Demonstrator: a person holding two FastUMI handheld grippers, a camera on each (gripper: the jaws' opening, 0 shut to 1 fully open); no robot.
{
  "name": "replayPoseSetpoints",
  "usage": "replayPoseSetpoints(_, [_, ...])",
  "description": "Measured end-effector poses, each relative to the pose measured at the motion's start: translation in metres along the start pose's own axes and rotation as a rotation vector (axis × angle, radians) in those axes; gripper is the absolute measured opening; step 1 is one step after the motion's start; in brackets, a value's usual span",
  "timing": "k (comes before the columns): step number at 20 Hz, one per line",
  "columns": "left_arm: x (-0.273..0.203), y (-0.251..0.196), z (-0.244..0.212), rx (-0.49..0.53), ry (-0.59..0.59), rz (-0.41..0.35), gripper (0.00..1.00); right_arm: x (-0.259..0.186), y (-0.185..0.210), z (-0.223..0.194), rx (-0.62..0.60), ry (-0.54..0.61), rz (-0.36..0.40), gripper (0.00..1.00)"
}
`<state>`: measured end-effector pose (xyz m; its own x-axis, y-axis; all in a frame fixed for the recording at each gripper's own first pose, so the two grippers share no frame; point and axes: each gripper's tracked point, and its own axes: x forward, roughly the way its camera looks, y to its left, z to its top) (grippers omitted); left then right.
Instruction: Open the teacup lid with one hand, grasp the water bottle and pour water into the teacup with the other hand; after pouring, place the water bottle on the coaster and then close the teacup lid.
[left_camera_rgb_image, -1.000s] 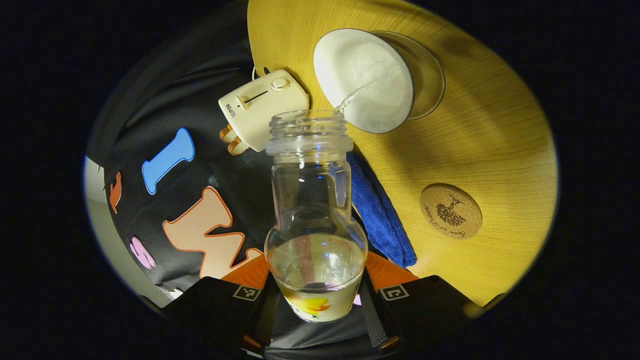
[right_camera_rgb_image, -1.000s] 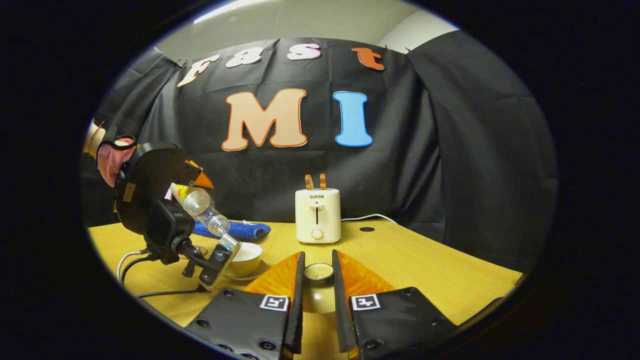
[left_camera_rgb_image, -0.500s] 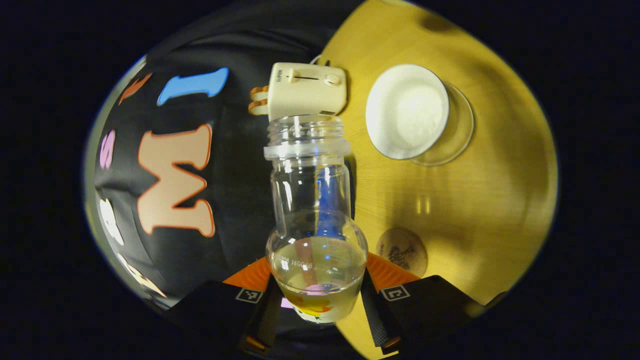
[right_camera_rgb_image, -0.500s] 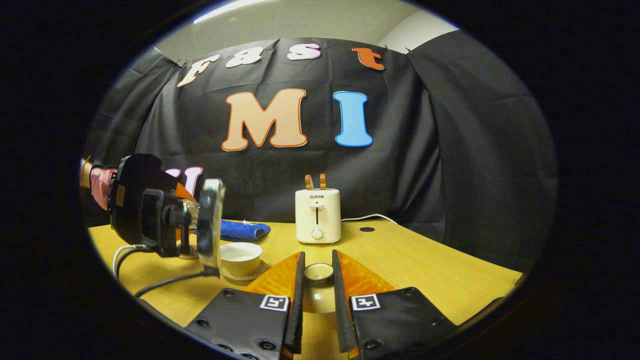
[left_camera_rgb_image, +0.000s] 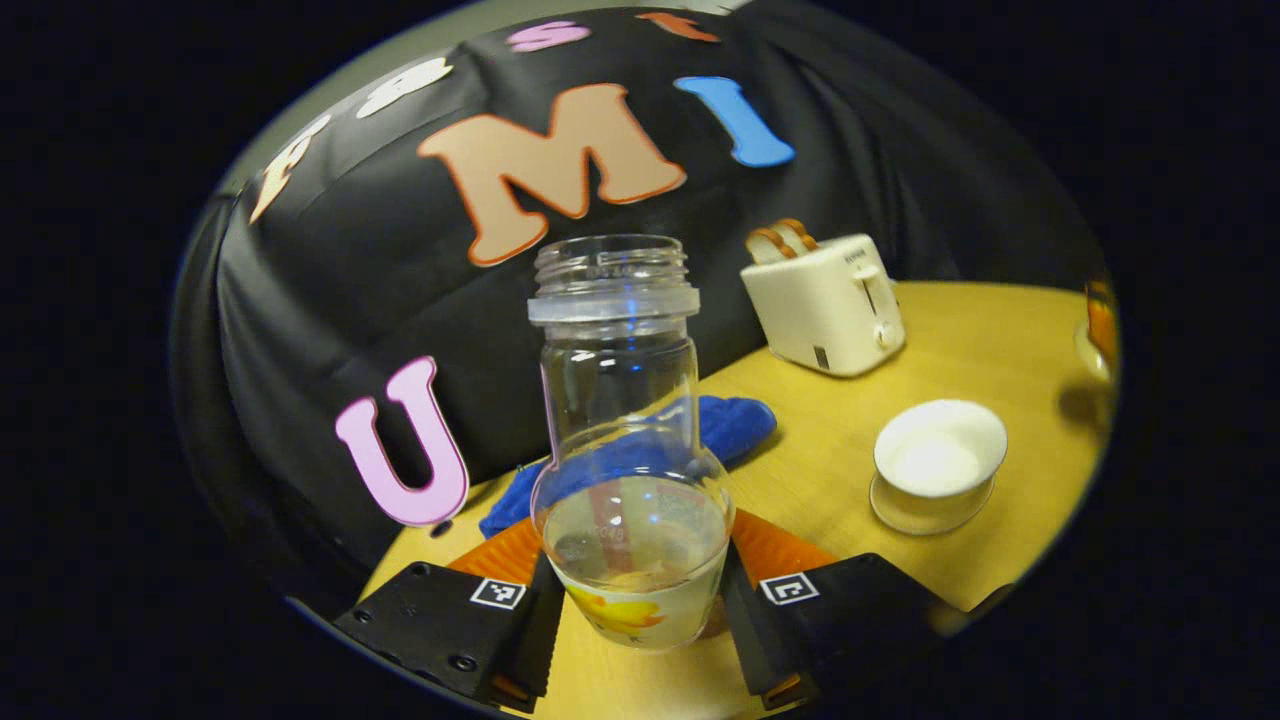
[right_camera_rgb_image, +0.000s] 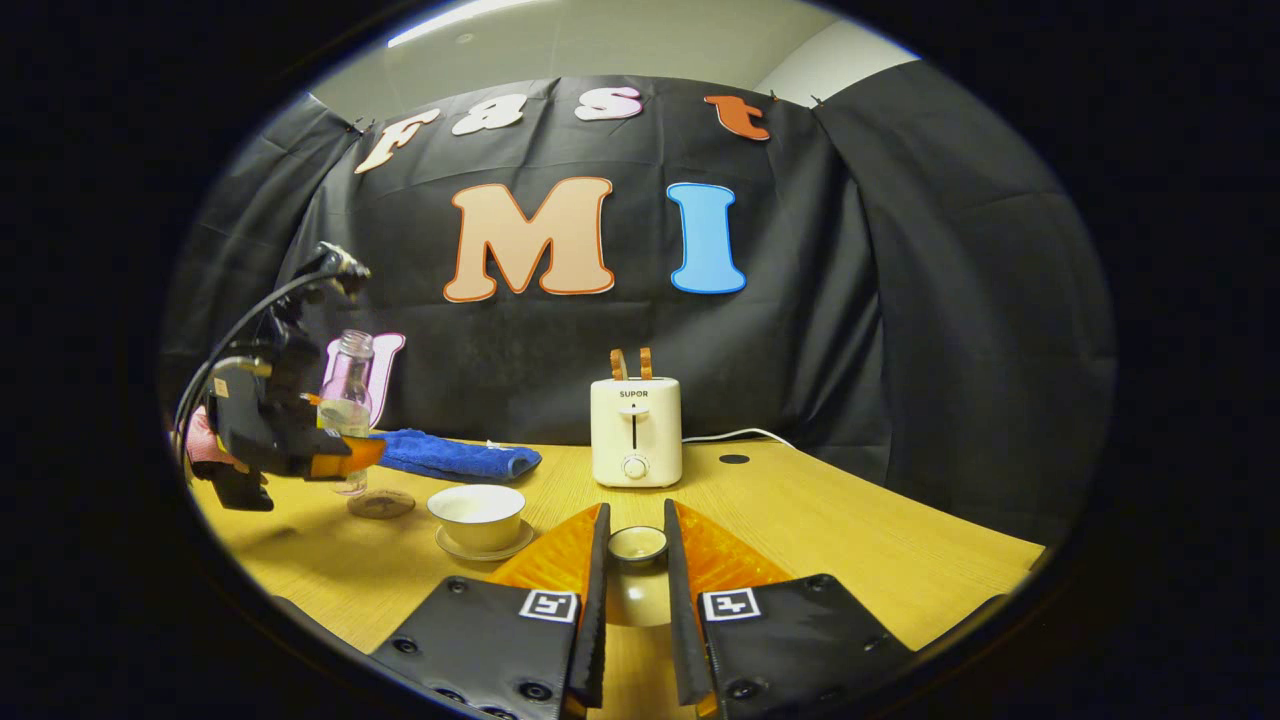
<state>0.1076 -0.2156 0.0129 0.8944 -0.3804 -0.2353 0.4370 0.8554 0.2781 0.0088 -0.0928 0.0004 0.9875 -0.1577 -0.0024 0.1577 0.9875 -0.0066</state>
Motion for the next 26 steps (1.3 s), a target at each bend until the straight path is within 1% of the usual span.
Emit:
replayPoseSetpoints(1, [0.001, 0.001, 0.0, -0.093, -0.022, -0.003, 0.69, 0.001, 0.0, 0.0, 0.0, 0.0, 0.0, 0.31])
replayPoseSetpoints(3, [0.002, 0.012, 0.004, -0.229, -0.064, 0.012, 0.69, 0.001, 0.0, 0.0, 0.0, 0.001, 0.0, 0.31])
replayPoseSetpoints(4, [0.005, 0.015, 0.004, -0.274, -0.074, 0.01, 0.69, 0.001, 0.0, 0.0, 0.0, 0.001, 0.0, 0.31])
replayPoseSetpoints(5, [0.007, 0.016, 0.001, -0.297, -0.07, 0.009, 0.67, 0.001, 0.0, 0.0, 0.0, 0.001, 0.0, 0.31])
replayPoseSetpoints(6, [0.01, 0.017, -0.002, -0.307, -0.065, 0.007, 0.69, 0.001, 0.0, 0.0, 0.0, 0.0, 0.0, 0.31])
replayPoseSetpoints(11, [0.022, 0.007, -0.019, -0.338, -0.039, -0.034, 0.7, 0.001, 0.0, 0.0, 0.0, 0.0, 0.0, 0.31])
replayPoseSetpoints(15, [0.031, -0.001, -0.022, -0.329, -0.026, -0.058, 0.7, 0.001, 0.0, 0.0, -0.001, 0.001, 0.0, 0.31])
replayPoseSetpoints(22, [0.036, -0.005, -0.028, -0.299, -0.002, -0.063, 0.72, 0.001, 0.0, 0.0, 0.0, 0.001, 0.0, 0.31])
replayPoseSetpoints(26, [0.035, -0.008, -0.029, -0.299, 0.002, -0.07, 0.74, 0.0, 0.0, 0.0, -0.001, 0.0, 0.001, 0.31])
